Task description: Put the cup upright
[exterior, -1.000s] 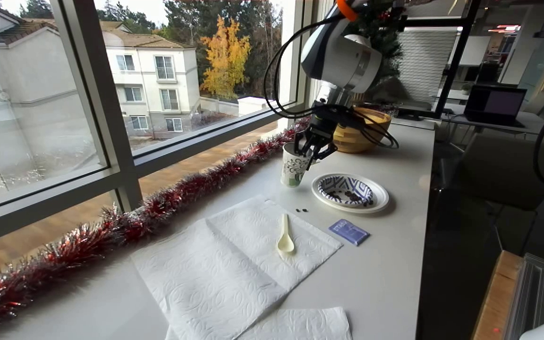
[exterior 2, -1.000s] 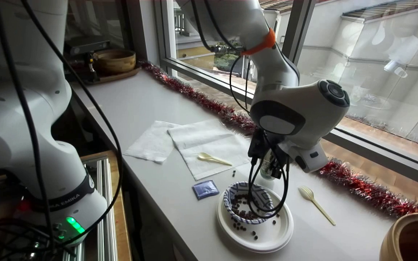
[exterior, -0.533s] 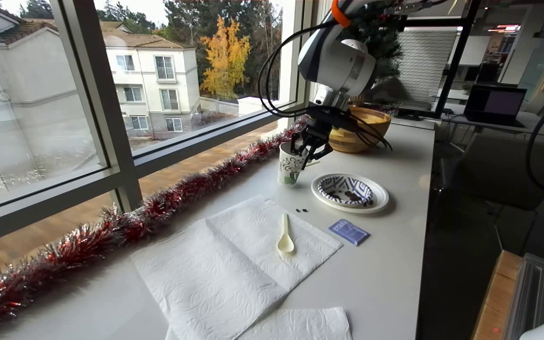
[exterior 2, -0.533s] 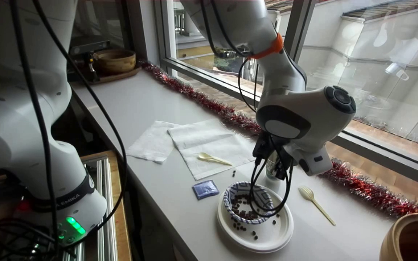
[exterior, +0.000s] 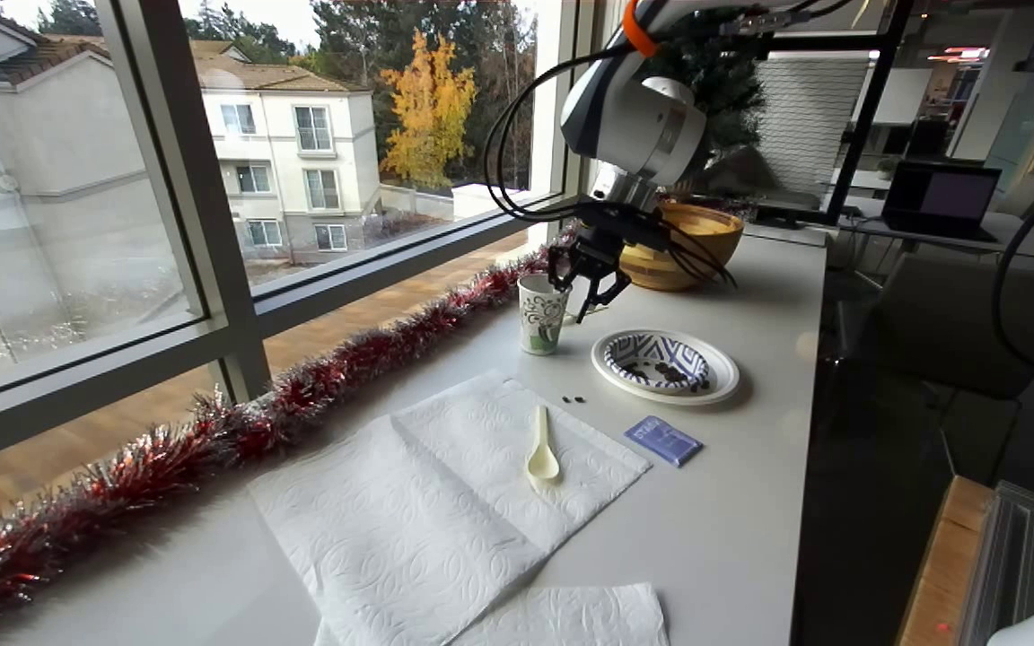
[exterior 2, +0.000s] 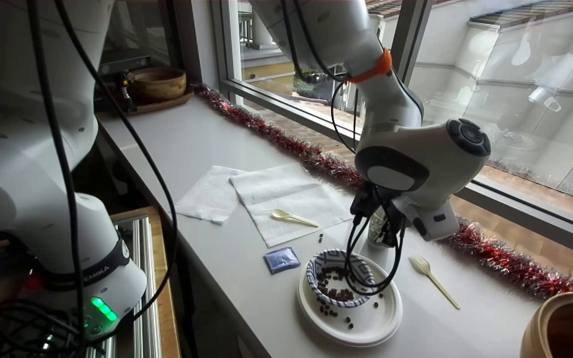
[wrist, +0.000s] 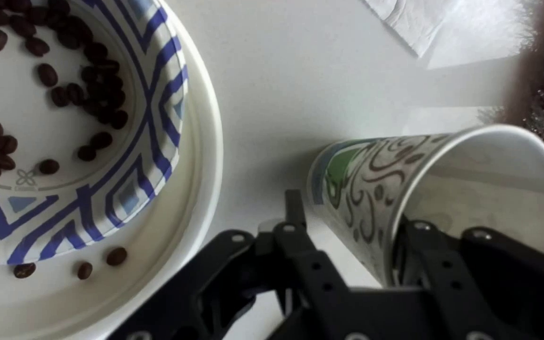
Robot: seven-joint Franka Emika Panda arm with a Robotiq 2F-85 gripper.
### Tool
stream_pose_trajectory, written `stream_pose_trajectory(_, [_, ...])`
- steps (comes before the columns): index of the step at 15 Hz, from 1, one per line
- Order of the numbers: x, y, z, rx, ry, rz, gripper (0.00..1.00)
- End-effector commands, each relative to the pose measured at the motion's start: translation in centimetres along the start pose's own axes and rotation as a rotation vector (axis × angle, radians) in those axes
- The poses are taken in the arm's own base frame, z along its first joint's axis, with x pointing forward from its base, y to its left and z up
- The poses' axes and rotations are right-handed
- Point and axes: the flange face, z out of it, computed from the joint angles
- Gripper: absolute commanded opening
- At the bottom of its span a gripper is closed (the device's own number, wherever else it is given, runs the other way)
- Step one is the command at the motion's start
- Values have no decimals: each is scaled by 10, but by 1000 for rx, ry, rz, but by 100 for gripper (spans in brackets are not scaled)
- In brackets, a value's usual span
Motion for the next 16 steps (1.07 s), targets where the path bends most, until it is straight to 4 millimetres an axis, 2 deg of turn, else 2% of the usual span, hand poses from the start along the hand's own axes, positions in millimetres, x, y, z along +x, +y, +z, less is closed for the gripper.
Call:
stream_pose_trajectory(1, [2, -9, -2, 23, 30, 0, 73])
stream_pose_trajectory(5, [-4, -17, -11, 48, 120, -75, 98])
stream_pose_trajectory(7, [-9, -22, -14, 61, 152, -149, 100])
stream_pose_trajectory(11, [-19, -27, -17, 175, 102, -332, 100])
stream_pose_trajectory(13, [-21, -19, -23, 198, 86, -371, 100])
stream_pose_trajectory(16, [-26, 3, -33, 142, 70, -357, 100])
